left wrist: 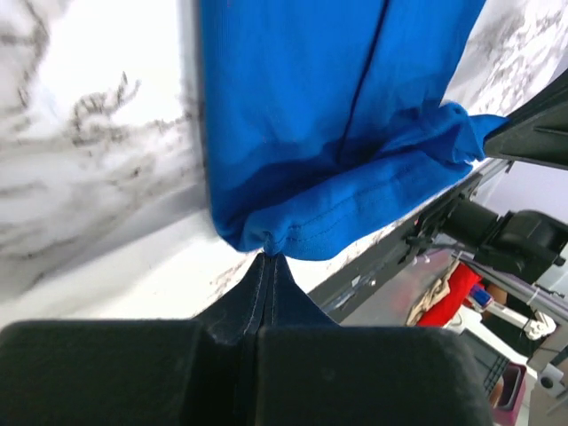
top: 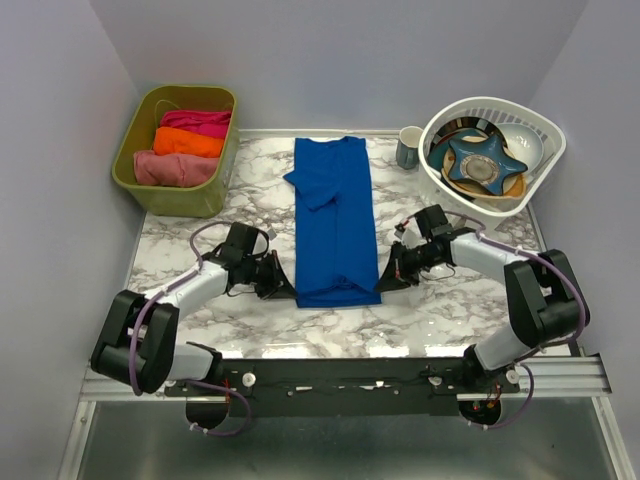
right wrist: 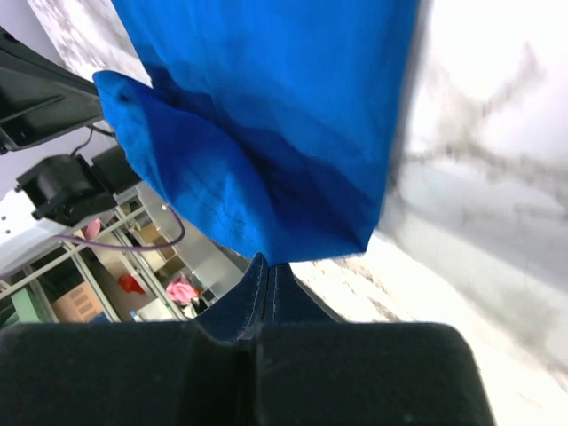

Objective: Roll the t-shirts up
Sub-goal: Roll the T-shirt to the center of the board.

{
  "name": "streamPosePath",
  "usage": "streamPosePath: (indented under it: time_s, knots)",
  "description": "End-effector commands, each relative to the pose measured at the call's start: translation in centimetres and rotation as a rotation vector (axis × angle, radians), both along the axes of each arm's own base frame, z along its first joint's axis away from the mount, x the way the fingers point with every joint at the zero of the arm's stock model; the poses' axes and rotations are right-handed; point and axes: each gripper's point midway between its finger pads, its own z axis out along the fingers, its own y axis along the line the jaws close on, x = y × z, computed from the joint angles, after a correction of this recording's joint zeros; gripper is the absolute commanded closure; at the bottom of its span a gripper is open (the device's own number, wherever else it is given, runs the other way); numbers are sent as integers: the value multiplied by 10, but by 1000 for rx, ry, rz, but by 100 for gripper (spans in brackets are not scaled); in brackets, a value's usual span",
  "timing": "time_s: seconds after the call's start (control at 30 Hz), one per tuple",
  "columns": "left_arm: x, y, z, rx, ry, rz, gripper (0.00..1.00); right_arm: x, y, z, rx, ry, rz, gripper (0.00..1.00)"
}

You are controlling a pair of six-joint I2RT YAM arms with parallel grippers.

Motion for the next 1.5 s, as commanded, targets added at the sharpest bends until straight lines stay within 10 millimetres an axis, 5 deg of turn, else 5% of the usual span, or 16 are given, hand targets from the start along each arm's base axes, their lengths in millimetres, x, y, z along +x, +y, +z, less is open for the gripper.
streamPosePath:
  time_s: [0.0,0.3,0.53,0.57,0.6,0.67,0.83,0.93,1.03,1.13,1.17,1.2,1.27,1.3,1.47]
  knots:
    - [33,2,2,27,-73,56,100,29,6,-2,10,-59,0,99]
    - [57,1,2,34,-109,77,96,37,6,-11,-3,-31,3,99]
    - [55,4,-5,51,-84,85,93,45,5,-14,-15,-49,-6,100]
    - [56,5,-4,52,-87,89,88,48,5,-13,-16,-60,-7,91]
    - [60,7,-2,54,-100,90,72,55,5,-10,-17,-79,-13,81]
    - [70,11,17,51,-141,80,62,63,2,0,-24,-118,-13,60]
    - [88,20,74,123,-474,-207,48,86,-13,53,-70,-426,114,47]
    - [74,17,95,116,-631,-431,44,73,-15,72,-29,-625,311,47]
    - [55,16,102,174,-900,-695,37,66,-23,70,-61,-848,491,45]
    - [36,12,98,230,-1133,-865,34,46,-20,65,-80,-1118,748,39]
    - [21,1,84,222,-1196,-950,33,47,-15,79,-88,-1280,800,38]
    - [18,-1,89,250,-1300,-982,27,29,-11,61,-78,-1334,882,37]
    - [17,-11,72,329,-1431,-995,18,43,-1,71,-142,-1611,960,32]
    - [14,-15,75,342,-1500,-993,16,30,3,60,-135,-1664,998,31]
    - [3,-27,47,383,-1649,-1060,18,28,22,59,-142,-1857,1100,31]
